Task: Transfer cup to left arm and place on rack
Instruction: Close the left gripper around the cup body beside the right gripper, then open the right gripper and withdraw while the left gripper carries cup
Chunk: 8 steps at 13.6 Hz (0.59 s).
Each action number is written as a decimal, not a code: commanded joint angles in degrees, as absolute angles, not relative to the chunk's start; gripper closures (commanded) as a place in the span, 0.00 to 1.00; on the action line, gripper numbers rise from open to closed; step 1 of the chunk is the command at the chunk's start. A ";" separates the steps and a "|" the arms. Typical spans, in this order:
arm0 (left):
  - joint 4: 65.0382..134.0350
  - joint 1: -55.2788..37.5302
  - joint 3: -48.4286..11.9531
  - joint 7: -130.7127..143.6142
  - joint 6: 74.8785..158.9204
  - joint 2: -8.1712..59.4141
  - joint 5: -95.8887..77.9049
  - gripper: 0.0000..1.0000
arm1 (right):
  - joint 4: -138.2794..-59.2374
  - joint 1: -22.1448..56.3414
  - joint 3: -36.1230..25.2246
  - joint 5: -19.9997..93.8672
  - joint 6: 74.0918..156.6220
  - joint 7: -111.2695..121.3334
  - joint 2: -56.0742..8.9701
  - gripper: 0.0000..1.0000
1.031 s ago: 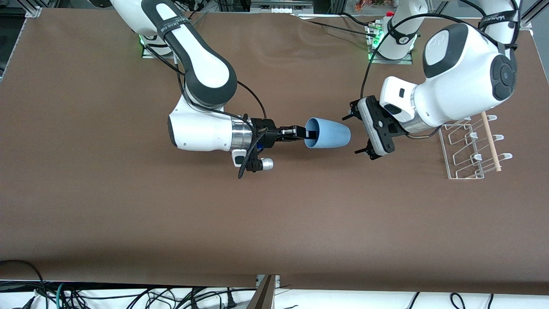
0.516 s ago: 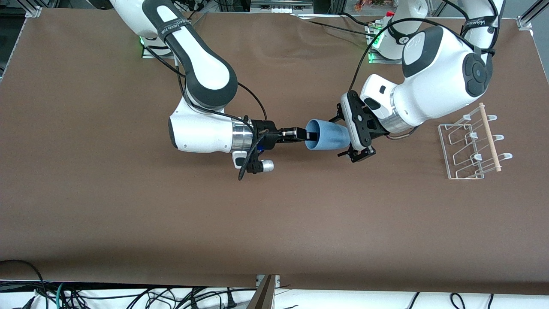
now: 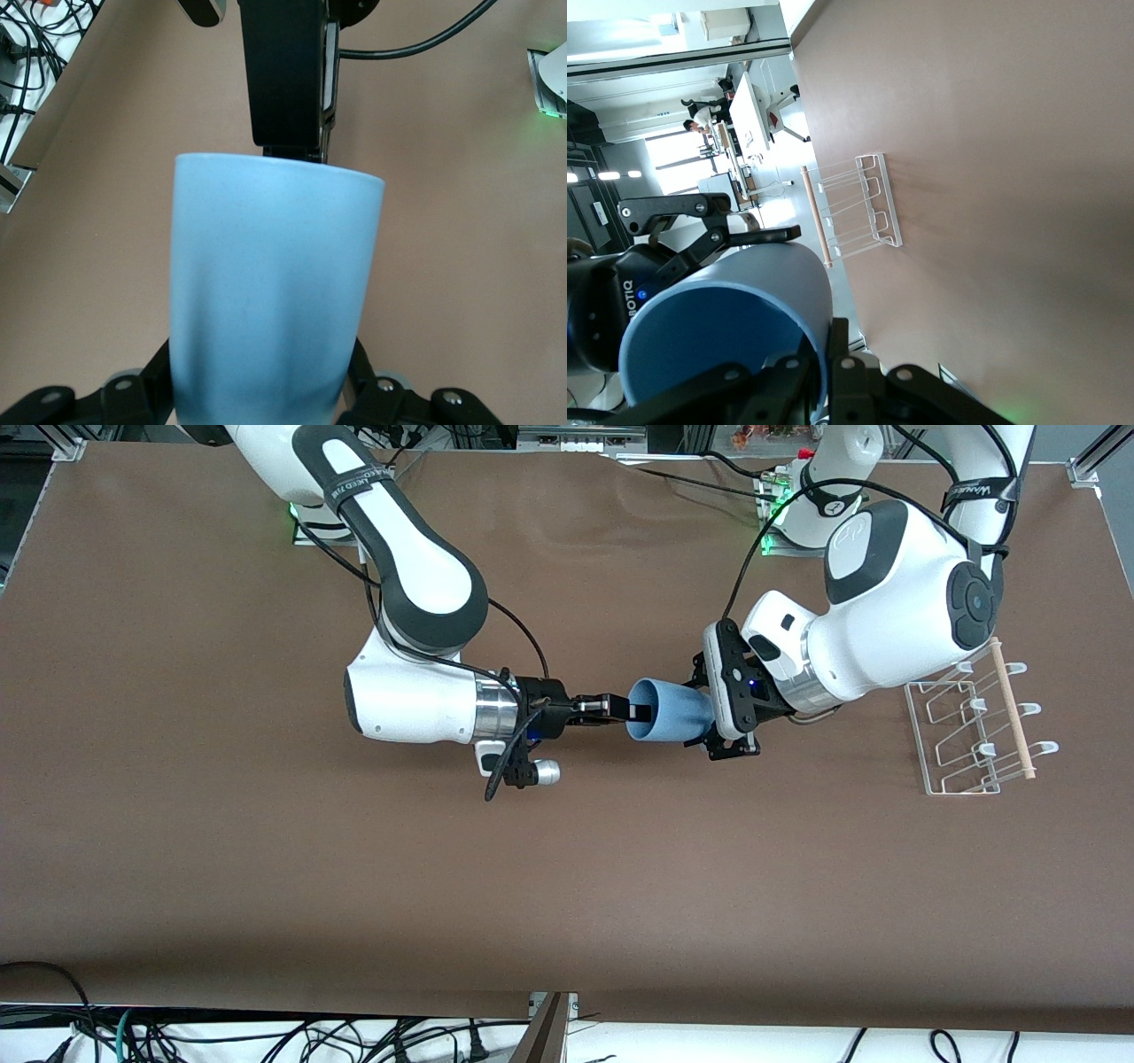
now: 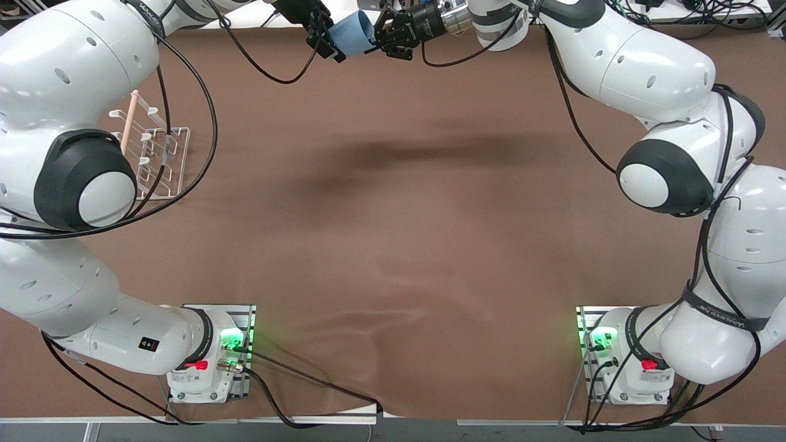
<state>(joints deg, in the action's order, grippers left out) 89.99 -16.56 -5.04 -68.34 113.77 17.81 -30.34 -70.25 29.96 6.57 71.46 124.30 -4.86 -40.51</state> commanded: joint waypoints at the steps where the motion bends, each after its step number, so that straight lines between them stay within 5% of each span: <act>1: 88.77 -16.61 -4.83 -70.40 114.70 18.90 -32.26 0.87 | -67.94 29.97 7.12 72.51 123.22 -4.84 -41.31 1.00; 2: 88.77 -16.61 -4.83 -70.40 114.70 18.90 -32.26 0.87 | -67.94 29.80 7.12 72.51 122.96 -4.57 -41.22 0.59; 3: 88.77 -16.61 -4.83 -70.40 114.61 18.90 -32.26 0.87 | -67.94 29.62 7.12 72.51 122.78 -4.22 -41.13 0.02; 8: 88.77 -16.44 -4.75 -70.05 114.00 18.63 -31.99 0.86 | -67.94 27.43 6.94 72.42 121.47 -4.39 -40.61 0.00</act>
